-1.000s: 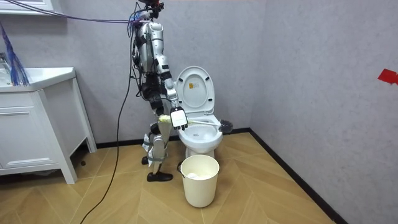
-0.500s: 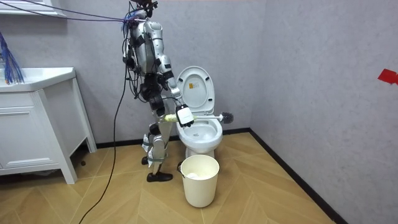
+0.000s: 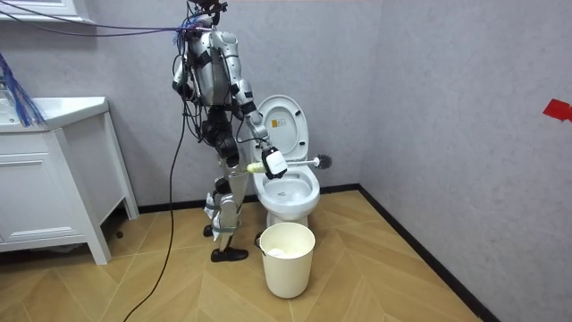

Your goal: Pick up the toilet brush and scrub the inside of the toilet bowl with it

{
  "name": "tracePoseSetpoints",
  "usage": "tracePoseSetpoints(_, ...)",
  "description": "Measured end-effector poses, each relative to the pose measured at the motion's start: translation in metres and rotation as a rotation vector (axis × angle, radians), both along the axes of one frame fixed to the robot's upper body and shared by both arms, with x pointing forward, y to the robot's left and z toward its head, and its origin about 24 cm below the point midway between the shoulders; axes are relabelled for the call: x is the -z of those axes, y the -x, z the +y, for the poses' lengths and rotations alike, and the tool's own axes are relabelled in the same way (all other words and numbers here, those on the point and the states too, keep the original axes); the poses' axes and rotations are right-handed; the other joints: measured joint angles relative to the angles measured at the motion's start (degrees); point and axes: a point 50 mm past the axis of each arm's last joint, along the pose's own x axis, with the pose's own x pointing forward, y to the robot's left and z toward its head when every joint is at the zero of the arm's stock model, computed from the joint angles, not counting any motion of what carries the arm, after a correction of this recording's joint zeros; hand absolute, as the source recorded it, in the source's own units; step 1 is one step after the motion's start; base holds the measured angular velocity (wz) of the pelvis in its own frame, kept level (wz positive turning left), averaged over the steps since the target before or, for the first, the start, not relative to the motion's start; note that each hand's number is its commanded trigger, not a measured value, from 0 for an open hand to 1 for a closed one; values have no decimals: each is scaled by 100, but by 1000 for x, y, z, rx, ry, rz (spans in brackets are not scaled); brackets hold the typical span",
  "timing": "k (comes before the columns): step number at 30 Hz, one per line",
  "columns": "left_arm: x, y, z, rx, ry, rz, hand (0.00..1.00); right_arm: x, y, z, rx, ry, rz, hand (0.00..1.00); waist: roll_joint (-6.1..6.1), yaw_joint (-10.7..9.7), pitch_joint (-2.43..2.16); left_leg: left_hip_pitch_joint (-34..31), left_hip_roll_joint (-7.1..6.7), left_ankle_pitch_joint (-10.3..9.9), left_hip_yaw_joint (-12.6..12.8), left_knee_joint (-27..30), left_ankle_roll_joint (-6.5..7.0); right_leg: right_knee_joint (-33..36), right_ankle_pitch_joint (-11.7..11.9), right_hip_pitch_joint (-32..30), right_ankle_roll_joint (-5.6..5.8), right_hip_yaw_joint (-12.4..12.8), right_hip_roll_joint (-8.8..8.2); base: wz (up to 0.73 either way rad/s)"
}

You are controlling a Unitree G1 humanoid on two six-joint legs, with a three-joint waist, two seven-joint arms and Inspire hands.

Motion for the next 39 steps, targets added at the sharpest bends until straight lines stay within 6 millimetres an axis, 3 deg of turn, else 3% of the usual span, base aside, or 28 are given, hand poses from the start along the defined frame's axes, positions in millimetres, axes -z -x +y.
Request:
tracePoseSetpoints(8, -1, -10, -8, 112, -46, 3, 0, 0, -9, 5, -192, 23, 17, 100, 37, -30, 13, -125, -29, -1, -17, 39, 0, 134, -22, -163, 6, -5, -36, 1)
tracePoseSetpoints(11, 6, -8, -11, 160, -50, 54, 0, -1, -10, 5, -257, 38, 34, 100, 124, -110, 3, -175, -34, -1, -13, 37, 0, 144, -22, -220, 7, 7, -41, 0)
tracePoseSetpoints(15, 14, -10, -13, 201, -43, 109, 0, -1, -11, 4, -321, 43, 50, 100, 286, -248, 22, -194, -25, 0, 43, 34, 1, 286, -43, -341, -4, 48, -77, -7)
tracePoseSetpoints(17, 15, -14, -14, 217, -45, 116, 0, -1, -11, 4, -353, 47, 59, 100, 306, -317, 25, -213, -46, 1, 89, 37, 2, 431, -122, -434, -5, 101, -124, -14)
tracePoseSetpoints(20, 24, -19, -13, 245, -89, 163, 0, -4, -15, -3, -425, 85, 72, 100, 379, -368, -12, -309, -43, 2, 184, 49, 3, 553, -158, -570, -13, 190, -150, -14)
tracePoseSetpoints(25, 37, -17, -5, 280, -212, 234, 0, -15, -22, -26, -516, 175, 95, 100, 501, -437, 16, -505, -19, 2, 342, 153, 4, 725, -172, -863, -33, 341, -156, -14)
tracePoseSetpoints(34, 38, -17, 4, 298, -342, 245, 0, -22, -31, -36, -601, 243, 117, 100, 501, -364, 12, -858, -26, 6, 605, 236, 7, 1182, -275, -1499, -79, 604, -245, -15)
tracePoseSetpoints(39, 35, -39, 11, 283, -392, 213, 0, -24, -32, -40, -739, 299, 178, 100, 546, -356, -5, -1268, -34, 6, 605, 490, 7, 1398, -269, -1875, -104, 586, -284, 2)
